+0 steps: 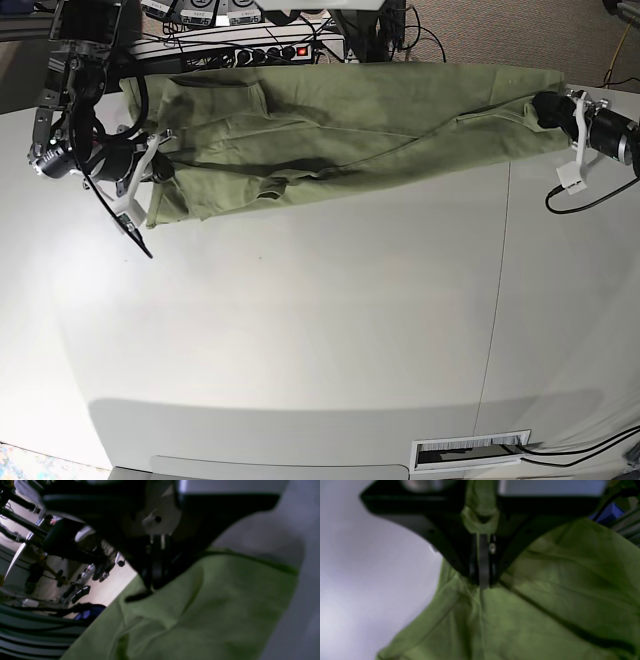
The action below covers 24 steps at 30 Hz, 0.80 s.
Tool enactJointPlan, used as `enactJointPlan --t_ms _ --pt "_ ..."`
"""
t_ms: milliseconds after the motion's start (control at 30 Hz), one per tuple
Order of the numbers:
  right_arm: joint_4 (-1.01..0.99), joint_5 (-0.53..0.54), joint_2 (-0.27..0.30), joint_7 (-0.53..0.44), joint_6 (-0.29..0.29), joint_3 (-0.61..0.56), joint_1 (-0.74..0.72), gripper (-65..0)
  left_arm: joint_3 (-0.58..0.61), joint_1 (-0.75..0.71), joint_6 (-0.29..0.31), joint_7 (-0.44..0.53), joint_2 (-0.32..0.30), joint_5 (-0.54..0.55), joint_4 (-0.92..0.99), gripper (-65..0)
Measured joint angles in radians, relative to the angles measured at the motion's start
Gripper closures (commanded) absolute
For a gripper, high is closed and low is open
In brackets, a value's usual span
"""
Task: Fold the T-shirt properly
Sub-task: 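Lift the hem with both grippers and fold it over toward the collar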
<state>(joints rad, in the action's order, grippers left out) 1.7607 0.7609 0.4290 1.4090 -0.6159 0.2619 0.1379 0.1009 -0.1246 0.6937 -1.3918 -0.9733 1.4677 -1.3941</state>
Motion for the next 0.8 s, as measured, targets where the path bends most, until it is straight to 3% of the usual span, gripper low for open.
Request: enactJointPlan --t_ms 233,600,700,800 --pt "0.0 0.0 0.001 0.001 -0.003 0.064 0.004 0.0 0.0 0.0 0.0 0.003 -0.088 0.0 -0.003 0.0" --pt "0.0 -0.011 0.001 0.001 -0.003 0.064 0.004 0.0 0.0 0.0 0.0 0.004 -0.092 0.003 -0.006 -2.1" --pt "0.0 -0.015 0.001 0.001 -0.003 0.064 0.004 -10.9 0.0 0.0 0.0 0.003 -0.093 0.003 -0.006 -16.8" --pt "0.0 -0.001 0.003 0.0 -0.003 0.064 0.004 -18.9 0.0 0.0 0.0 0.003 -0.093 0.0 -0.006 -19.4"
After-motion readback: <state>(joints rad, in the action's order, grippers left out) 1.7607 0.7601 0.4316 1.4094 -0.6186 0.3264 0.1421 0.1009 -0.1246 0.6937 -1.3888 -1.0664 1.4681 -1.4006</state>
